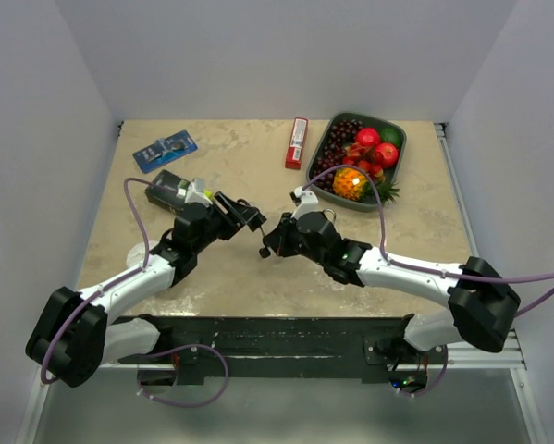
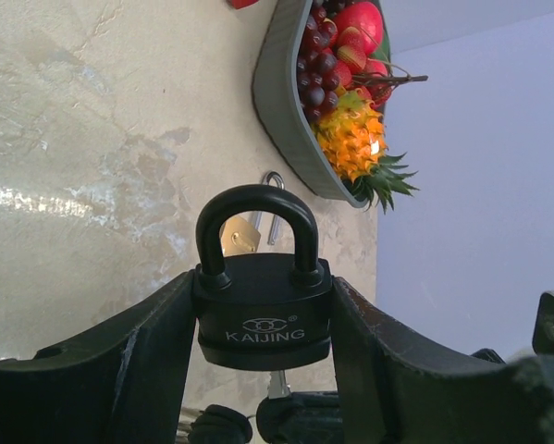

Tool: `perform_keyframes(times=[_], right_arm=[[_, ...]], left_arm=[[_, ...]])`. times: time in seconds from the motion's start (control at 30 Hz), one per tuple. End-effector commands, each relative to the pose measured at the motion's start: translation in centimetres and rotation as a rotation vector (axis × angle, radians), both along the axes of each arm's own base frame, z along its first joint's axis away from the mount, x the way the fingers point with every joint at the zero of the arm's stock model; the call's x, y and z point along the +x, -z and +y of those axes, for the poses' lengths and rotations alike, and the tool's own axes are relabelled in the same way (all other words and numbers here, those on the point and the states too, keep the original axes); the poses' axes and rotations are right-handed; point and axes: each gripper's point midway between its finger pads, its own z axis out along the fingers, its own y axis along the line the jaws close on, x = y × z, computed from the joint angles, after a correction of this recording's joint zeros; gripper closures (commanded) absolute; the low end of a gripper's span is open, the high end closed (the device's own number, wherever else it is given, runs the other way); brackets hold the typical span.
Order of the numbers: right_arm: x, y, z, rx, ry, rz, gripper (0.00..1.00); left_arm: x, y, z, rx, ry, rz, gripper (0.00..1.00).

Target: Unlock with the key

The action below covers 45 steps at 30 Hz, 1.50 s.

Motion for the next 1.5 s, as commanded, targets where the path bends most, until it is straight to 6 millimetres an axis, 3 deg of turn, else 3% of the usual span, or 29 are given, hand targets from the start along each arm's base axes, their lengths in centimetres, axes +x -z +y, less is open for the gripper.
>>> perform_keyframes(times=[0.0, 0.3, 0.53, 1.07, 1.47], right_arm=[[3.5, -5.9, 0.7, 0.138, 0.066, -0.161, 1.0], [3.2, -6.7, 0.0, 0.127, 0.04, -0.231, 1.0], [2.8, -5.6, -2.8, 0.075, 0.111, -0.241, 1.0], [3.7, -5.5, -6.2, 0.032, 0.217, -0.3, 1.0], [2.0, -6.7, -5.2, 0.057, 0.061, -0.375, 1.0]], left_arm=[[-0.5, -4.1, -2.8, -0.07, 0.125, -0.113, 1.0], [0.1, -4.1, -3.5, -0.047, 0.166, -0.114, 1.0], [0.4, -4.5, -4.4, -0.038, 0.233, -0.115, 1.0], [-0.8, -4.6, -6.2, -0.071, 0.373, -0.09, 1.0], [-0.4, -3.8, -6.6, -0.031, 0.413, -0.085, 1.0]])
